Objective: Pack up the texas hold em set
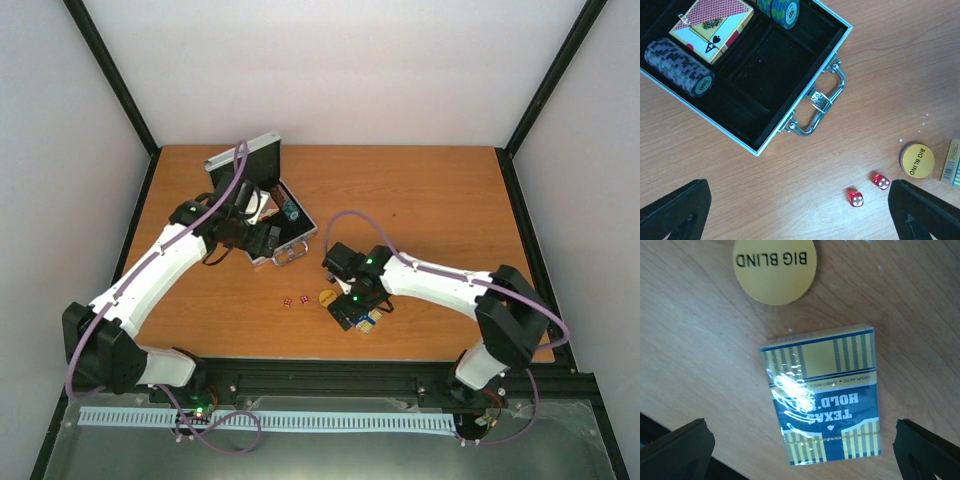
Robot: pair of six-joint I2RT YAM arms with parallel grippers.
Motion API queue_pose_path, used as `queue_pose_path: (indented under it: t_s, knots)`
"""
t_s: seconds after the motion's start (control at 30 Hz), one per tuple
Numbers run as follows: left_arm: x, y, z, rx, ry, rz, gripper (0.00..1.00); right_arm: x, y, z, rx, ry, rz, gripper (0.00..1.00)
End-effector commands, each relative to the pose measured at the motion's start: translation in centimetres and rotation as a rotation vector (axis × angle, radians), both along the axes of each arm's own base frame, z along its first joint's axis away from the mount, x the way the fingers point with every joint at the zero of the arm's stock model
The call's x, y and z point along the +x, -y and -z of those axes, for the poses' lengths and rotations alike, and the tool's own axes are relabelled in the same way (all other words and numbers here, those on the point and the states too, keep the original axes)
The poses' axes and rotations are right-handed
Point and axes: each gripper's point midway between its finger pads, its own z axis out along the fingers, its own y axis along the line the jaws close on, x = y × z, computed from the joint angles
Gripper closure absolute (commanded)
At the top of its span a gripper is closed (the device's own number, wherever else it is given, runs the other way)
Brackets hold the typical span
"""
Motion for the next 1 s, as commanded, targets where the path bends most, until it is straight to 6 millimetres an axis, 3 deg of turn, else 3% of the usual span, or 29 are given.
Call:
queue_pose_path:
  t_s: [0.0,0.33,0.7,0.77,0.9,0.97]
  knots:
    - [-0.2,-0.5,-1.2,0.002,0.039,-0.008,0.00,0.7,1.0,0.9,-0.117,0.035,-0.023,0.00]
    - [-0.2,-1.0,-1.9,0.023,0.067,-0.007,0.00,0.5,0.5,3.5,-0.149,-0.023,-0.081,0.00]
    - [-0.3,-1.4,-3.3,0.029,0.104,-0.008,0.00,0.9,0.1,4.7,-0.131,-0.050,-0.086,0.02]
    - [-0.4,-1.5,-3.2,0.036,0.102,-0.006,0.00,1.0,0.0,5.0,-0.123,-0.064,-0.084,0.11]
    - [-0.5,-1.8,-3.2,0.053,0.104,-0.007,0.00,1.1,-0.4,5.0,-0.109,-0.078,-0.074,0.47]
    - [-0.6,-2.0,-3.3,0.059,0.108,-0.009,0.00,1.2,-0.4,4.7,-0.109,-0.074,-0.061,0.52]
